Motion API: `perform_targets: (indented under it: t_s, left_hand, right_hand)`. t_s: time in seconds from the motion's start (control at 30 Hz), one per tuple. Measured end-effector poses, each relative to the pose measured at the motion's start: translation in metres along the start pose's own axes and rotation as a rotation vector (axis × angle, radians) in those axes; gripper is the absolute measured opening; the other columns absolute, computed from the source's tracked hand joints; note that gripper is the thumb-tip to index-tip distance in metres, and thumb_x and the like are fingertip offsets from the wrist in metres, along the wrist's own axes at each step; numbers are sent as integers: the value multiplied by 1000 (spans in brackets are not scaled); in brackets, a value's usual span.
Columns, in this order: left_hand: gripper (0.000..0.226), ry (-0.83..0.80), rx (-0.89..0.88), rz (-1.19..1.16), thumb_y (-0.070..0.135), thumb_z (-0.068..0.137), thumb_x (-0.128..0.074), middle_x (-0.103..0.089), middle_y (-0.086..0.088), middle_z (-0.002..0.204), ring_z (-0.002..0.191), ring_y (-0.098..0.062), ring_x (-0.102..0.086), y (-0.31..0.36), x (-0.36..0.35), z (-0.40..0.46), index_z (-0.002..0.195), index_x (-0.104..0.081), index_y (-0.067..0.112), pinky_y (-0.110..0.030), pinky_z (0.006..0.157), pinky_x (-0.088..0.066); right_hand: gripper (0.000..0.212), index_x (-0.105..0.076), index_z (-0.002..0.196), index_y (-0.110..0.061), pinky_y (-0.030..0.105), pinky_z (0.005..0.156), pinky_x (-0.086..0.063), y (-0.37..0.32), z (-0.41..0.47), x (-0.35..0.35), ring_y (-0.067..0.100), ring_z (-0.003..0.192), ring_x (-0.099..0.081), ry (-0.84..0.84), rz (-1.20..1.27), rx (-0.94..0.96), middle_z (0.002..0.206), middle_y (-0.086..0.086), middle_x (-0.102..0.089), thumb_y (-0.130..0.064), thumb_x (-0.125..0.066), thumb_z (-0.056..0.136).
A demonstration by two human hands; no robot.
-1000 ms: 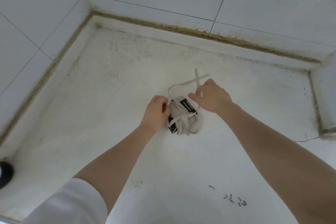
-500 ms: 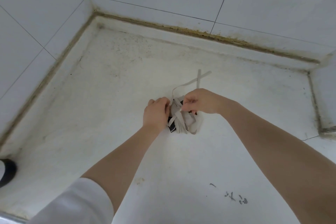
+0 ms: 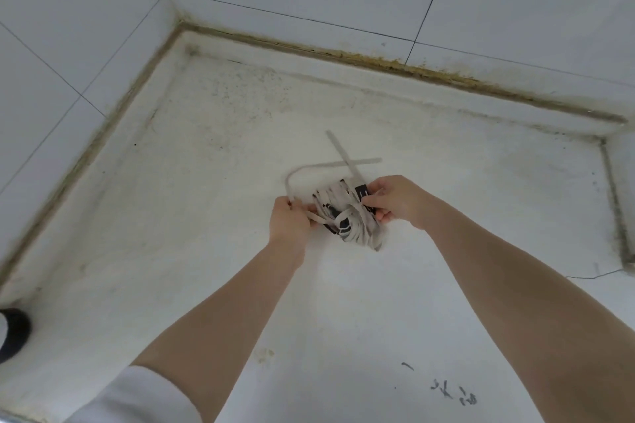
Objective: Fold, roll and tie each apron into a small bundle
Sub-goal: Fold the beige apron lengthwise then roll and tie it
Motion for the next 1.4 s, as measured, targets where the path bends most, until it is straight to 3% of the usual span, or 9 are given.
perform_targets:
  t_s: [0.13,0.27,0.5,0.63,0.73,0.87,1.07,1.27,1.4]
  left_hand:
    - [26,-134,268,-382,9,102,-29,-61,-10,83,72,-21,-61,12,-14,-6,100,-54,3,-37,68,-55]
    - [23,-369,277,-397,9,98,-38,-65,-12,89,74,-20,-62,27,-15,-7,93,-61,4,-30,64,-52]
    - [20,-576,-362,509,9,96,-47,-51,2,61,43,1,-43,68,-14,-17,86,-65,7,-12,47,-34]
    - [25,-574,-731,1263,27,98,-41,-62,1,86,84,-18,-59,41,-19,-35,95,-62,15,-27,74,-40]
    - [32,-524,-793,1496,29,102,-30,-63,-7,103,99,-26,-55,10,-18,-48,109,-57,14,-32,81,-30]
    - [29,-407,-748,1416,20,100,-30,-61,-9,107,103,-28,-52,3,-19,-53,123,-47,14,-34,89,-29]
    - [27,-466,-500,1015,33,98,-34,-58,6,96,103,-11,-48,1,-22,-64,120,-49,27,-33,106,-19]
    - [37,-479,-332,726,36,98,-42,-60,1,78,90,-19,-54,-8,-11,-54,67,-55,20,-32,92,-37]
    - [39,-557,-323,479,25,99,-42,-61,5,70,74,-10,-56,-2,-2,-52,66,-61,19,-23,80,-40]
  right_hand:
    - [14,-63,103,-2,23,66,-55,3,-3,2,12,57,-54,-75,94,16,72,8,-57,-8,-61,90]
    - [16,-65,93,-11,18,74,-53,-8,-14,12,11,73,-59,-185,162,177,82,4,-63,2,-64,84]
    - [16,-72,80,-19,21,68,-43,-27,-37,18,10,70,-57,-110,-421,314,78,3,-68,-4,-67,79]
    - [20,-73,99,-13,14,73,-37,-25,-59,-6,12,92,-60,-195,-830,370,103,-1,-69,-13,-57,86]
    - [19,-68,100,-14,18,64,-43,-21,-76,-14,12,76,-59,-265,-817,272,89,-2,-64,-17,-52,91]
    - [16,-67,90,-16,9,58,-38,-35,-90,-6,-1,62,-51,-110,-660,395,67,-10,-57,-12,-52,90]
    - [19,-70,90,-14,16,74,-43,-53,-100,-25,0,76,-56,-128,-505,536,77,-14,-64,-4,-55,85]
    - [61,-36,140,-28,21,88,-47,-25,-90,-32,15,116,-49,65,-41,476,140,-5,-30,-2,-56,88]
    - [64,-26,145,-18,19,87,-41,0,-87,-34,21,119,-49,118,-178,371,145,4,-28,1,-50,89]
Point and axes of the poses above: each hand's wrist, its own z-axis towards the middle knuckle, its own x-axis out of the back of the hand, y = z × x, the point moved 2 cm from there along z, towards the middle knuckle
